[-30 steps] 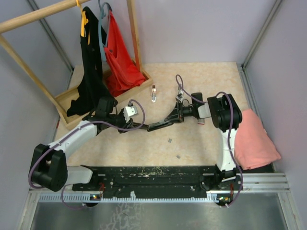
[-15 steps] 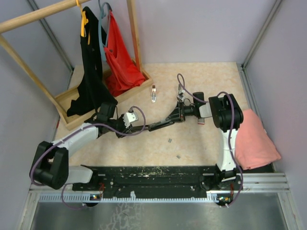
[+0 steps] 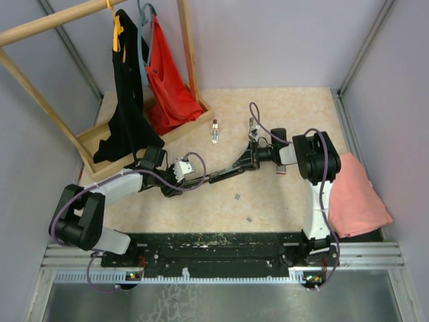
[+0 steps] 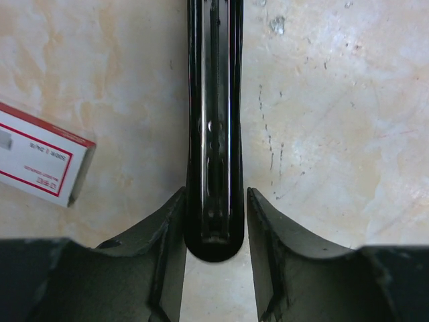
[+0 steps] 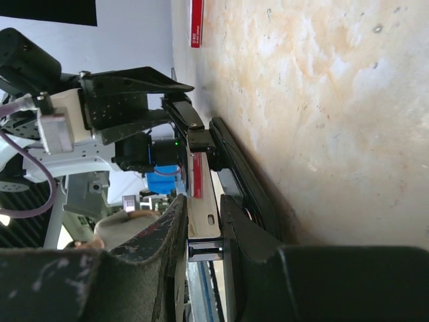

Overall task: Unload the staples from the stapler
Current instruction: Unload the staple at the center of the board.

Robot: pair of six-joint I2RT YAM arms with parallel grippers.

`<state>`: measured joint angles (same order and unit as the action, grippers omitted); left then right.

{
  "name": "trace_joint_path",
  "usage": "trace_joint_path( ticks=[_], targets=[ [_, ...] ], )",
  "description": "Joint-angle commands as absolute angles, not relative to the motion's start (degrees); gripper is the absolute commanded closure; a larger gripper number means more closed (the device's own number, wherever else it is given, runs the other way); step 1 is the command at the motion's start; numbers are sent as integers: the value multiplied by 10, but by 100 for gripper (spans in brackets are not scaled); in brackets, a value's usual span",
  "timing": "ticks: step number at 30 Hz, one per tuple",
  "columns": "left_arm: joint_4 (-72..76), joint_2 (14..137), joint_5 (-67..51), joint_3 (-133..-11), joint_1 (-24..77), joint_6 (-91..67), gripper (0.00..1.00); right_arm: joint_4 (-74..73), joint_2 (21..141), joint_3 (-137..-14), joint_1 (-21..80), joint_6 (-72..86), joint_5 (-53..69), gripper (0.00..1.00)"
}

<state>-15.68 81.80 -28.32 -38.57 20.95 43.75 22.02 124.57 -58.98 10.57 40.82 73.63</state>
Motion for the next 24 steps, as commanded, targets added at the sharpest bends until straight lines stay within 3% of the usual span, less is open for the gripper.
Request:
trace_joint_path(
  ticks=[1,19,24],
  targets=[
    [-198,832,-277,-384,206,450,53,267,1203,-598,83,414,721,100],
    [-250,784,-332,-452,205,419,2,400,1185,-573,83,511,745,100],
    [-260,773,-351,-487,205,395,0,513,1177,-557,83,595,760,100]
  ],
)
